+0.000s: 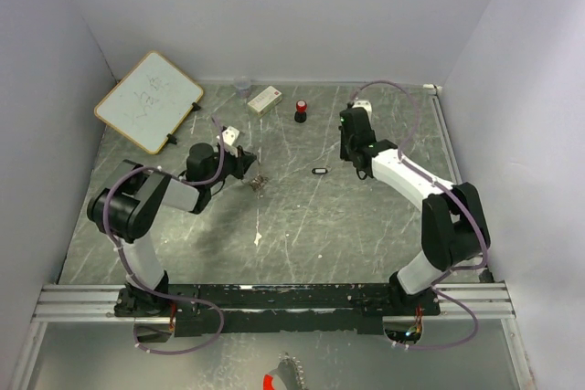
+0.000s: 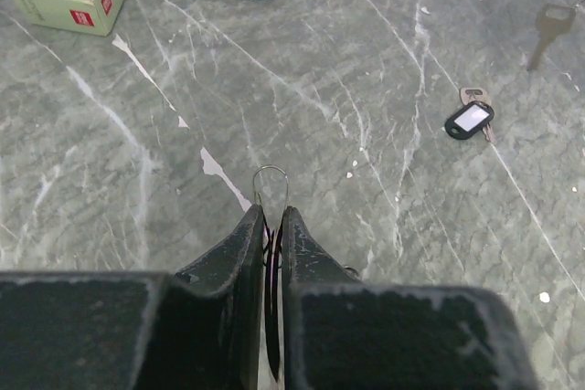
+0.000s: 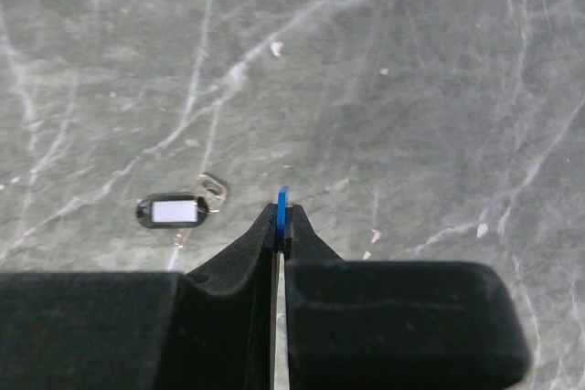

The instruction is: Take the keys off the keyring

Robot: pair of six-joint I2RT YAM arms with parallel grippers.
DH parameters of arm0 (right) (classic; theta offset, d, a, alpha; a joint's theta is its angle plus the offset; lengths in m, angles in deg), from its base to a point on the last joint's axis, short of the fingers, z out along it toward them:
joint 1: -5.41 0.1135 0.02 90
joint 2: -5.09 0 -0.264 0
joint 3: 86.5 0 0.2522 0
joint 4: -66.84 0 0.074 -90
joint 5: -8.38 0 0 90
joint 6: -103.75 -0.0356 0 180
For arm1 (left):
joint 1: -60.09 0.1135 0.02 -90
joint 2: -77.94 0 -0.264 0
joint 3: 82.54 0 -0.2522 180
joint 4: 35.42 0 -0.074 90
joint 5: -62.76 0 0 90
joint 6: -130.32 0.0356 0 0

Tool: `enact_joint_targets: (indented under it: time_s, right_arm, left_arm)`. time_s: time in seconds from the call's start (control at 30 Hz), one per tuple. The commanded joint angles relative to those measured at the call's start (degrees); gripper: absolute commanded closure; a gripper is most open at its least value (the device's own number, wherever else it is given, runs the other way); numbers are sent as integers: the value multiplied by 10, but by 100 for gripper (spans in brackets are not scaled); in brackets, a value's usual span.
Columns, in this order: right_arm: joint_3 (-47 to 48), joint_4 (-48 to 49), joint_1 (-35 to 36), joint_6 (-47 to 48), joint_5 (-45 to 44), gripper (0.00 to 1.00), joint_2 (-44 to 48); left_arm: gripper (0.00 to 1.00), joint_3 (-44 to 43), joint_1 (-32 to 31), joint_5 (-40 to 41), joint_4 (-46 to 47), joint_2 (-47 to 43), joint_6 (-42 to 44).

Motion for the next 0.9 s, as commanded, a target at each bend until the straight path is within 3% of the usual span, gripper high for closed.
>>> enact_joint_targets:
  time_s: [0.0,0.13,0.17,0.2,0.37,0.5,0.87]
  right_arm:
    - [-29,28,-25,-16,8,100,-12]
    - [-41,41,-40,-19,15,100,-40]
    - [-41,43,-42,-20,16,100,-46]
    - [-41,42,-44,-20,16,95,-52]
    - [-41,50,-45,-19,0,57,-61]
    - [-65,61,-46,-19,-6,54,-35]
    - [-143,108,-45,-27,-28,47,151]
  left_arm:
    - [82,-21,5,-35,54,33,-21]
    - [66,-44,6,-41,38,56,-21]
    - [20,-47,6,-39,32,57,-21]
    - [4,-48,6,-37,28,55,-21]
    - [6,-36,6,-23,11,31,-16]
    - [6,-19,6,2,-8,-8,-13]
    - [6,-8,6,133,-182,-173,10]
